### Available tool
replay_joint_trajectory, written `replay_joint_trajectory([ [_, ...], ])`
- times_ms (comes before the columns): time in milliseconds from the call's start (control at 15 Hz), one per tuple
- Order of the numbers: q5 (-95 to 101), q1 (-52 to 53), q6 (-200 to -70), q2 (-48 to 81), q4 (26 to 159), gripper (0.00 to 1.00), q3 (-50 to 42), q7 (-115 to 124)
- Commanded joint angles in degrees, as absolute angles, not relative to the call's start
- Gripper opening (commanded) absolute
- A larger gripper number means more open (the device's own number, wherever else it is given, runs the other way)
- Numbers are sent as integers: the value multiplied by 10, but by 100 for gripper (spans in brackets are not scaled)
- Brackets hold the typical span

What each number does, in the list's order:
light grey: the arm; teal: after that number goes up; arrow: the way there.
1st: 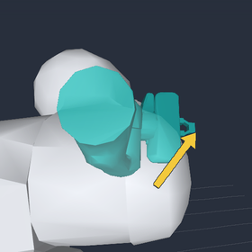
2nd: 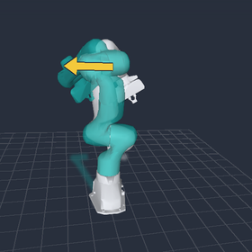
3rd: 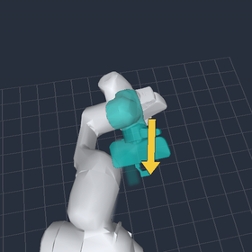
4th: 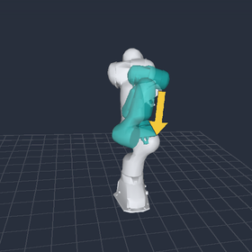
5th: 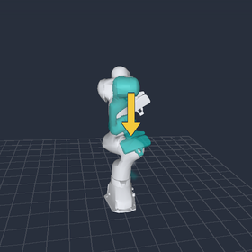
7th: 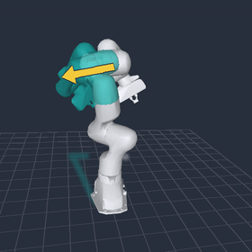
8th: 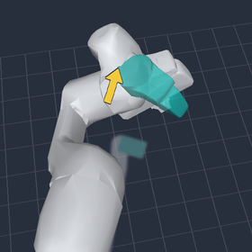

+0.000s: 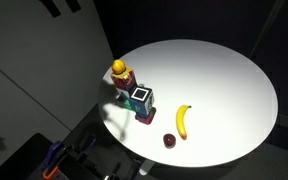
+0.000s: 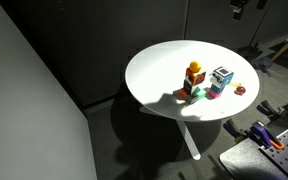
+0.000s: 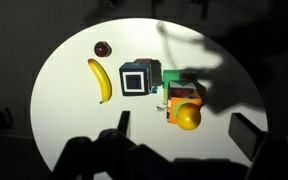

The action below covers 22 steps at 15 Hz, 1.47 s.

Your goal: Remove the yellow fruit from the block and place it on the table

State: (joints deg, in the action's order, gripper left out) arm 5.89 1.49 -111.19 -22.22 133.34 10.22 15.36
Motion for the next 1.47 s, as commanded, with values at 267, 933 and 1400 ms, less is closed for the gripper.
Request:
replay_joint_trajectory([
  [267,32,30,-1188,-139,1307,100,79,116],
  [933,25,31,-1229,-20,1238,100,68,83],
  [1400,43,37,-1244,65,1188,100,66,105],
])
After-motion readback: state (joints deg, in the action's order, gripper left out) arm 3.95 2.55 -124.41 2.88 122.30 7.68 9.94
